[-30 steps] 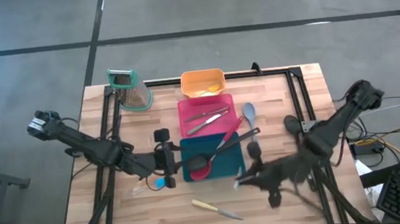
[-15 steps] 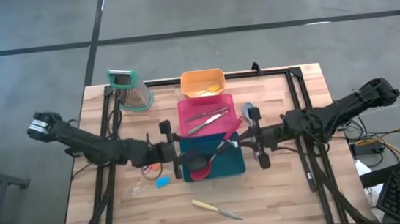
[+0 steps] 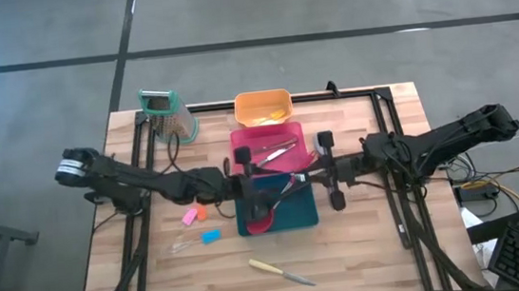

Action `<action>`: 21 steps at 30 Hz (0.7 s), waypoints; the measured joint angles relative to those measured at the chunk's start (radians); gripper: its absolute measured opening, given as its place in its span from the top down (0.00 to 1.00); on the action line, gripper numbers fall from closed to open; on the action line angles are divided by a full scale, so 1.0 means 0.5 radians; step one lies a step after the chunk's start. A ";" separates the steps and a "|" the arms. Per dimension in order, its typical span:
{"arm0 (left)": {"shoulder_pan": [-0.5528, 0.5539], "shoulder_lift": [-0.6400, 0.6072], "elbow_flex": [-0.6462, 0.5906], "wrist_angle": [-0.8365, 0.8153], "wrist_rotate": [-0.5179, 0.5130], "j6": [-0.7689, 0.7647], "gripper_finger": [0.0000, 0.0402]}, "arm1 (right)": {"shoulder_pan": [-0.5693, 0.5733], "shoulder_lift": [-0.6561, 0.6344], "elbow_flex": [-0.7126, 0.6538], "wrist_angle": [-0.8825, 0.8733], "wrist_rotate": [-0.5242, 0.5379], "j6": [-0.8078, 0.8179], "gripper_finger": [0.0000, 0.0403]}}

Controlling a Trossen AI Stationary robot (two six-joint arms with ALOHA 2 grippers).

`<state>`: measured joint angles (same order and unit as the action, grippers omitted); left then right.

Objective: Pick & Place Kitchen Items
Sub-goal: Put the green knife into the red bin

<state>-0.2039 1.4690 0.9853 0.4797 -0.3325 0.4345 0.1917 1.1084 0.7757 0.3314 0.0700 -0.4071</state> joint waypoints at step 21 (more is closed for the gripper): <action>0.021 0.238 0.265 -0.019 0.004 0.109 0.74 | 0.004 0.011 0.000 -0.008 -0.098 0.008 0.95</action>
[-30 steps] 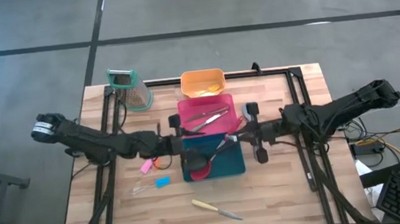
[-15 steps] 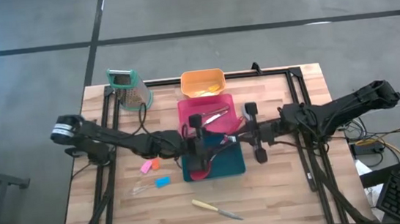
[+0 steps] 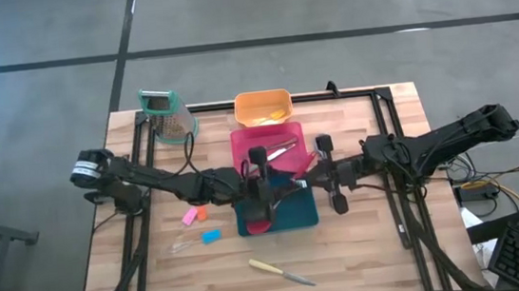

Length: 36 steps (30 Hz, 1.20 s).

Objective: Pick & Place Kitchen Items
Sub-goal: Put the green knife into the red bin

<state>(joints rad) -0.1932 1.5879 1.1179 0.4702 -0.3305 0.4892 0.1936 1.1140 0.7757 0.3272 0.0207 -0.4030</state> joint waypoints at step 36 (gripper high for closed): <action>0.276 -0.130 0.346 -1.093 -0.382 -0.251 0.93 | 0.000 -0.188 0.002 -1.182 1.029 0.757 0.61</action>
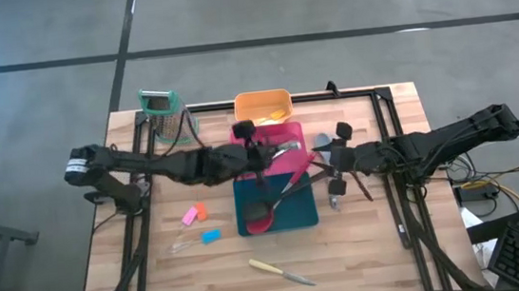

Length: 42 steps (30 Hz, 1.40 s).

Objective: Pick & Place Kitchen Items
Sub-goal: Put the green knife into the red bin

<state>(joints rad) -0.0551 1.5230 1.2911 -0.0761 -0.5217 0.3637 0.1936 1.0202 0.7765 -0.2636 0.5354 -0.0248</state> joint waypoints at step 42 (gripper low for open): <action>0.653 0.864 0.390 -0.776 0.839 -0.640 0.93 | 0.000 -0.179 -0.001 -0.259 0.029 0.154 0.98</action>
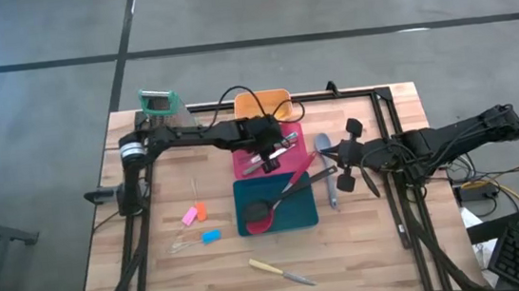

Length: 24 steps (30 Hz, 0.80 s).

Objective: Pick & Place Kitchen Items
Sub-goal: Put the green knife into the red bin

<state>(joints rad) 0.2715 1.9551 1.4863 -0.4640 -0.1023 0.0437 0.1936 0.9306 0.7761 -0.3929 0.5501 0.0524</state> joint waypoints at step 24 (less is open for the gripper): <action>0.086 0.272 0.267 -0.333 0.125 -0.002 0.77 | 0.000 0.005 0.000 -0.032 0.000 0.019 0.98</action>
<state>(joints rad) 0.3145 2.0911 1.6199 -0.6303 -0.0399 0.0429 0.1938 0.9329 0.7761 -0.4091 0.5499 0.0620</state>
